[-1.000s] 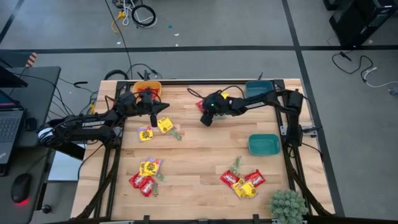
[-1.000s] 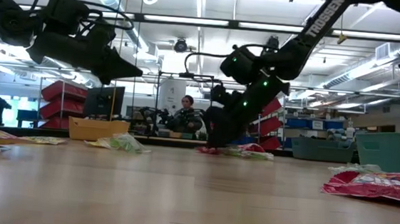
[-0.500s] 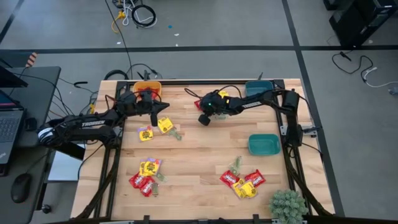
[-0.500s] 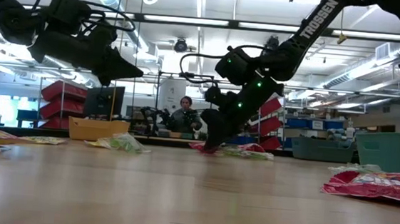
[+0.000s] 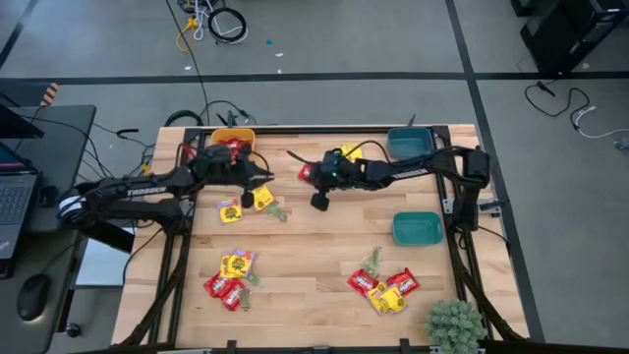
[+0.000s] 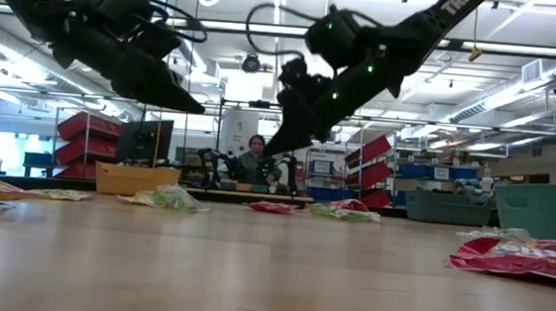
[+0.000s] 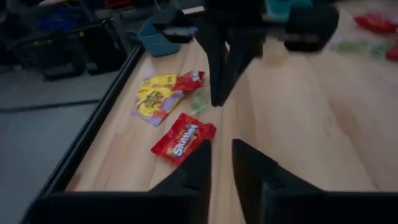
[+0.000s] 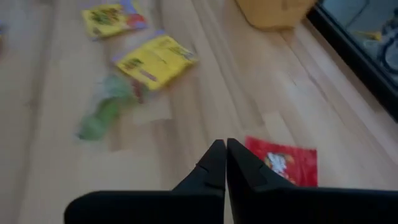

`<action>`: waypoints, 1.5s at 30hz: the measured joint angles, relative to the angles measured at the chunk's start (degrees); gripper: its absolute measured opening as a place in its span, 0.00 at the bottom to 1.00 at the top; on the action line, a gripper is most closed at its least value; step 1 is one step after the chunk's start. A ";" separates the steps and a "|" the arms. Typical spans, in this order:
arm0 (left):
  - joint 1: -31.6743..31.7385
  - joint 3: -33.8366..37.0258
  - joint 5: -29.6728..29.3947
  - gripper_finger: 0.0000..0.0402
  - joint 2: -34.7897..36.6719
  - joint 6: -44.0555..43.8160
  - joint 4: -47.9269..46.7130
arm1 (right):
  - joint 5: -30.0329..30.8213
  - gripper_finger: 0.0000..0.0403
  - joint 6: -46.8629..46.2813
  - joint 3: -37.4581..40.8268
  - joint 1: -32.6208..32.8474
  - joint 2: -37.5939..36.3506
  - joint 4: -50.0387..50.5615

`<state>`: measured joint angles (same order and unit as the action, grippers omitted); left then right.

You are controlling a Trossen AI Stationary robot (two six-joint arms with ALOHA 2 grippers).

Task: Sort candy
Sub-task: Put the red candy into the yellow bin

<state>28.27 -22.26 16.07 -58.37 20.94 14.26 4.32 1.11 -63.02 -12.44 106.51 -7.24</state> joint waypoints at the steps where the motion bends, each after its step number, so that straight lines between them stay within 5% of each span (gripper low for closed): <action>1: -0.90 -0.15 -0.68 0.22 -0.30 0.50 0.06 | 0.07 0.01 0.00 0.00 0.40 -0.44 0.46; 8: -4.62 -0.22 -8.84 0.36 -0.98 0.61 0.11 | 4.80 0.16 -1.31 0.00 0.89 2.23 4.76; 18: -4.79 -0.20 -9.00 0.37 -0.98 -0.12 0.02 | 5.36 0.37 -4.57 0.02 -1.86 8.70 4.27; 21: -4.79 -0.18 -9.02 0.37 -0.96 -0.15 0.00 | 6.65 0.31 -5.62 -0.04 -2.39 9.39 3.47; 27: -4.80 -0.17 -9.62 0.37 -1.21 -0.19 -0.02 | 6.95 0.03 -4.06 -0.02 -2.54 9.52 2.36; 45: -12.57 -0.14 -13.38 0.37 -1.26 4.38 -0.48 | 4.50 0.00 -0.74 0.02 3.17 -0.09 -0.90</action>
<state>15.70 -22.39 2.69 -59.64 25.32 13.78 8.82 0.37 -63.00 -9.27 106.41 -8.14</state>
